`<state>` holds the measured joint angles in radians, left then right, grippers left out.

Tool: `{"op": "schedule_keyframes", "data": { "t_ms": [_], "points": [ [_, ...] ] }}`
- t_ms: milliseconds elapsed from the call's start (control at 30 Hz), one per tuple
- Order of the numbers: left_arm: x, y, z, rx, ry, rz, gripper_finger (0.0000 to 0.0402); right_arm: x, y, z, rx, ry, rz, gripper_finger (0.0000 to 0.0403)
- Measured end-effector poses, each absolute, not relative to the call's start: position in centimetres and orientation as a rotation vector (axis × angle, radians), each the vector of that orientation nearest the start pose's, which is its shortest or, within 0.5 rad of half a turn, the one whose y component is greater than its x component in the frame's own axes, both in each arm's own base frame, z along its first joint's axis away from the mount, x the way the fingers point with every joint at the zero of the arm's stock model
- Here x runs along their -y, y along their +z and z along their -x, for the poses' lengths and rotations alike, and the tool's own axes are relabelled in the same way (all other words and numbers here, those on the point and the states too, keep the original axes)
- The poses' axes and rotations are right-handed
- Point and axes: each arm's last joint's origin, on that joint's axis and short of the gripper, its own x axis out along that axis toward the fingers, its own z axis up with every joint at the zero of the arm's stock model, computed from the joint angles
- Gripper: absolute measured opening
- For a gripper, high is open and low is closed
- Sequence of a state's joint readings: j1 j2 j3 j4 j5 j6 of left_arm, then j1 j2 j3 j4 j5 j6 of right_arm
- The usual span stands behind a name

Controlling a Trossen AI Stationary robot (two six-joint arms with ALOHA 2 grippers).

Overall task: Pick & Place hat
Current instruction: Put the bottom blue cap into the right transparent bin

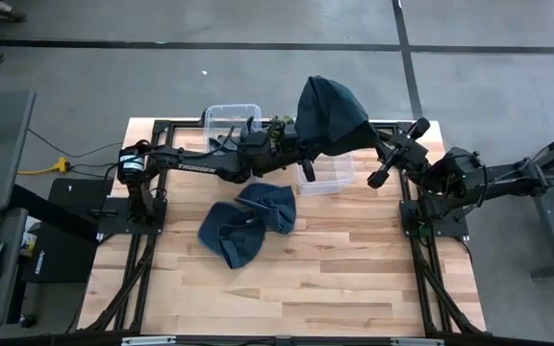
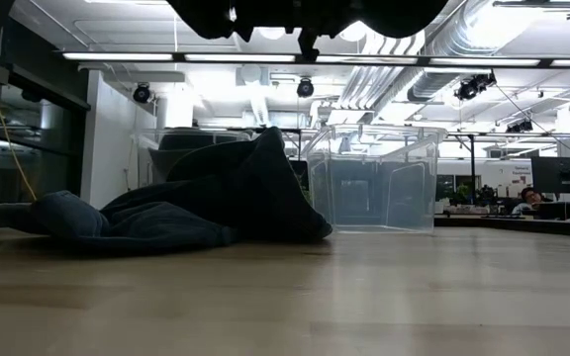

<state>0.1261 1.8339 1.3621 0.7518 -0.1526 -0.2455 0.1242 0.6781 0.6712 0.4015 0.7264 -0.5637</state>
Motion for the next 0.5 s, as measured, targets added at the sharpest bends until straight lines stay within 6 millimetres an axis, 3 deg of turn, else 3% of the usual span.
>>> {"op": "schedule_keyframes", "data": {
  "t_ms": [233,500],
  "points": [
    [-5.76,32.4,-42.37,0.284,0.25,0.269,0.0003,0.13,35.91,-14.49,0.144,-0.671,0.414,0.0064],
    [-6.46,31.73,-42.4,0.229,0.295,0.33,0.0002,0.19,36.76,-14.26,0.033,-0.682,0.587,0.0126]
  ]
}}
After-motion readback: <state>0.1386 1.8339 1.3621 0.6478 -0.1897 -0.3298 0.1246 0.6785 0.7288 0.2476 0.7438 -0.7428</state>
